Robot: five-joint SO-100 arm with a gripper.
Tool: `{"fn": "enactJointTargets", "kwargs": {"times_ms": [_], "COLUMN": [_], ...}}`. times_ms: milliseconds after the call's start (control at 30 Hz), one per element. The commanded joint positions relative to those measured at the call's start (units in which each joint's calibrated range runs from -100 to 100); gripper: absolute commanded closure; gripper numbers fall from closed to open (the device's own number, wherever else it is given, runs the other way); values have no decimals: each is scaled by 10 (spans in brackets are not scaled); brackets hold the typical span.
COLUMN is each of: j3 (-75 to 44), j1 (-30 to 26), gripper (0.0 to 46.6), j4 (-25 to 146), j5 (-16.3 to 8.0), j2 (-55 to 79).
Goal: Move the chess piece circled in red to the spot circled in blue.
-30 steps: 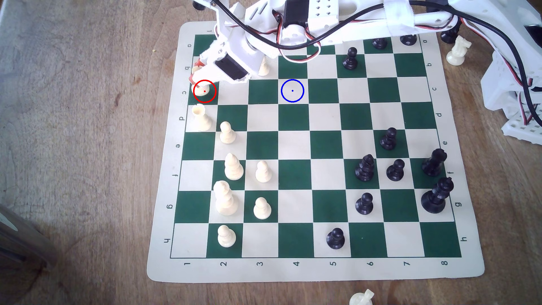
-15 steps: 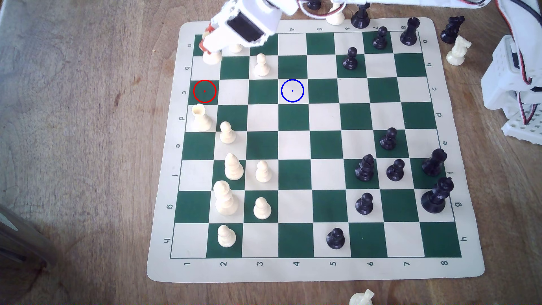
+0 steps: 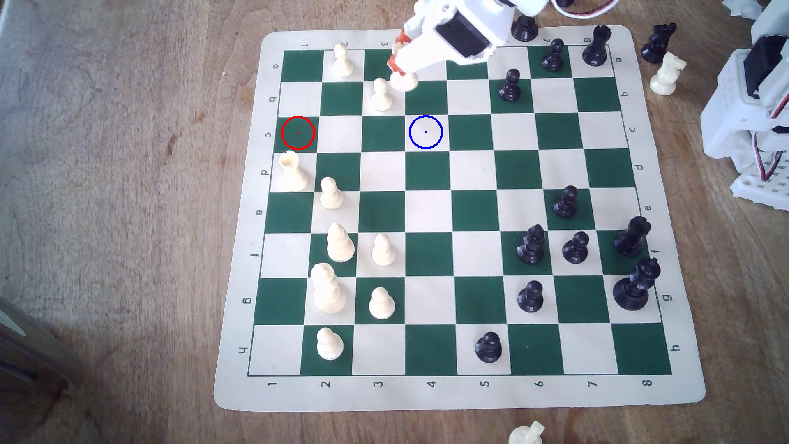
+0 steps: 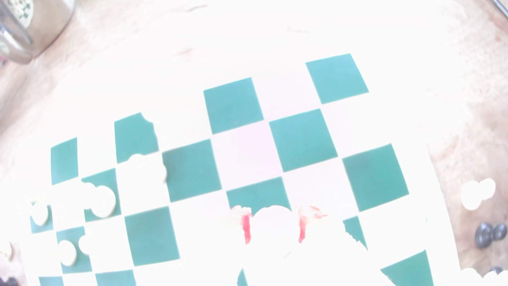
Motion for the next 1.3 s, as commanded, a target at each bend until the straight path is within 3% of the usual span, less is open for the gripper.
{"fn": "enactJointTargets", "kwargs": {"times_ms": [0, 433, 700, 900, 1267], "j3": [66, 179, 184, 179, 187], "j1": [-8, -17, -19, -1, -5], "gripper": [464, 464, 464, 464, 464], "j4": [-59, -160, -230, -230, -233], "j5": [1, 4, 8, 21, 21], "j2": [-76, -63, 26, 24, 36]}}
